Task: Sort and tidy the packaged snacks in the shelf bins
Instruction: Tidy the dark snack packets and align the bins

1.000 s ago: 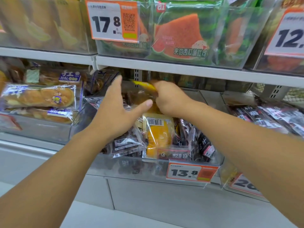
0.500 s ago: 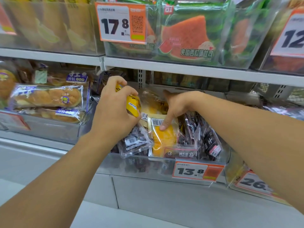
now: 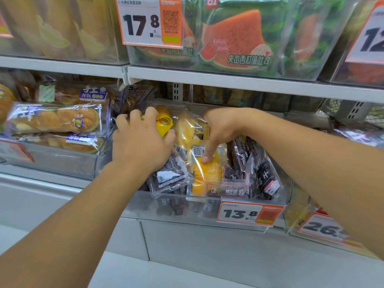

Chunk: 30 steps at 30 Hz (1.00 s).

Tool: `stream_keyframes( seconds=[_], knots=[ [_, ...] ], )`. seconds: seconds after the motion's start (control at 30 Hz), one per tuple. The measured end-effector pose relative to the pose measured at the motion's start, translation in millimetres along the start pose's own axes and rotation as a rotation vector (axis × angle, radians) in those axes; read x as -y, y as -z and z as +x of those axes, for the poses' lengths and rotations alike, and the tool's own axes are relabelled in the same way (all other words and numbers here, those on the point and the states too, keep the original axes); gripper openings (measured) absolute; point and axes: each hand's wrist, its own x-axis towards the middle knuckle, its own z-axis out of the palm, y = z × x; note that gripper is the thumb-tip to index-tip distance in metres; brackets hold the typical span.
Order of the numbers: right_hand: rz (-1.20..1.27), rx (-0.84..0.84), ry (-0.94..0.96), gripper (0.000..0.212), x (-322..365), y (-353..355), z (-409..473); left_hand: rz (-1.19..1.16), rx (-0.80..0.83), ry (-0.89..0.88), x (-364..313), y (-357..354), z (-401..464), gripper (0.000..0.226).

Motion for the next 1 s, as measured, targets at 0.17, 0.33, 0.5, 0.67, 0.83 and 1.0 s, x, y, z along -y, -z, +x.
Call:
stream_keyframes(
  seconds=[0.17,0.33,0.5,0.67,0.83,1.0],
  knots=[
    [-0.063,-0.265,0.058,0.054,-1.1,-19.5,2.1,-0.02,0.066,0.007,0.5,4.2,-0.6,0.06],
    [-0.058,-0.442,0.079,0.044,-7.9,-22.0,-10.8,-0.019,0.068,0.001,1.3,5.9,-1.3,0.047],
    [-0.177,-0.666,0.131,0.024,-16.9,-33.1,-37.0,0.003,0.081,0.028,-2.9,6.8,-1.9,0.048],
    [-0.303,-0.943,0.234,0.019,-29.8,-37.4,-67.7,0.116,0.04,-0.009,-0.3,1.1,3.2,0.064],
    [-0.344,-1.262,0.287,0.017,-37.8,-30.9,-95.4,0.128,-0.013,-0.113,0.1,3.4,2.8,0.072],
    [-0.301,-1.481,0.12,0.029,-51.1,-19.1,-125.2,0.007,-0.029,-0.301,-7.1,1.5,3.7,0.054]
  ],
)
